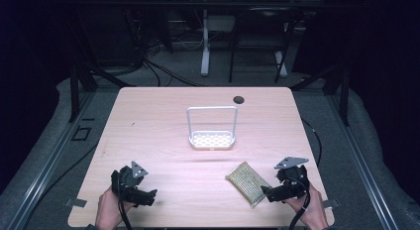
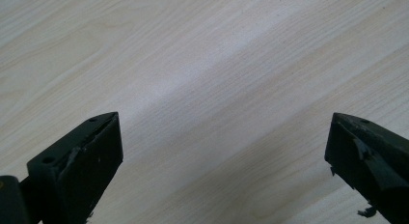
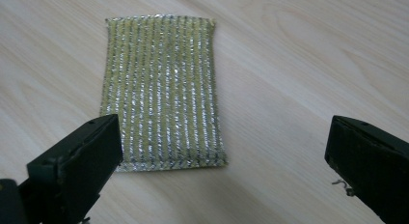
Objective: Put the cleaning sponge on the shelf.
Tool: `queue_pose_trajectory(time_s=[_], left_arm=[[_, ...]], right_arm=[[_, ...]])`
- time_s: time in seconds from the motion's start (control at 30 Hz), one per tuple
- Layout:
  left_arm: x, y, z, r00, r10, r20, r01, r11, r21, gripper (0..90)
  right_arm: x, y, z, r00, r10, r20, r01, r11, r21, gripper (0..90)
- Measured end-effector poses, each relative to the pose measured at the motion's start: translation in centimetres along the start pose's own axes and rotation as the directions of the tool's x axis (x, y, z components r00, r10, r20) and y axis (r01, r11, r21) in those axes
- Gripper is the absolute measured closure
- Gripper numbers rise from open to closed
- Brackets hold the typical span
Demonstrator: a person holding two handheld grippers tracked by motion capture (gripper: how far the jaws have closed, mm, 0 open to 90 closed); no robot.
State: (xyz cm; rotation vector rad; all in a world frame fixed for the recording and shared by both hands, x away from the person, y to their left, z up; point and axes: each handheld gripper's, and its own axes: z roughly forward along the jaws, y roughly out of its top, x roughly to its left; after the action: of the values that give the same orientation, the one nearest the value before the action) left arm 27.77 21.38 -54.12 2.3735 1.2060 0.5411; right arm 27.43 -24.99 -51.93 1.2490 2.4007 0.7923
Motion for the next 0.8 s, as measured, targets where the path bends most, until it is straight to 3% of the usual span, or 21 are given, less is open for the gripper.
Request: queue_pose_trajectory(time_s=[0.17, 0.33, 0.57, 0.8], left_arm=[[0.0, 0.0, 0.0, 1.0000, -0.001, 0.001, 0.001, 1.0000, 0.001, 0.0], [-0.1, 0.1, 0.1, 1.0000, 0.002, 0.004, -0.002, 1.0000, 0.005, 0.0], [-0.1, 0.0, 0.2, 0.9999, 0.005, 0.010, -0.005, 0.9999, 0.011, 0.0], [-0.1, 0.0, 0.2, 0.9999, 0.004, 0.013, -0.004, 0.9998, 0.017, 0.0]], right_arm=[[0.8, 0.4, 0.8, 0.9997, -0.007, -0.022, 0.007, 1.000, 0.018, 0.0], [1.8, 0.7, 2.5, 0.9985, -0.025, -0.048, 0.029, 0.997, 0.070, 0.0], [2.9, 0.8, 4.4, 0.9973, -0.059, -0.042, 0.065, 0.988, 0.139, 0.0], [2.9, 0.7, 4.9, 0.9964, -0.053, -0.066, 0.062, 0.987, 0.147, 13.8]])
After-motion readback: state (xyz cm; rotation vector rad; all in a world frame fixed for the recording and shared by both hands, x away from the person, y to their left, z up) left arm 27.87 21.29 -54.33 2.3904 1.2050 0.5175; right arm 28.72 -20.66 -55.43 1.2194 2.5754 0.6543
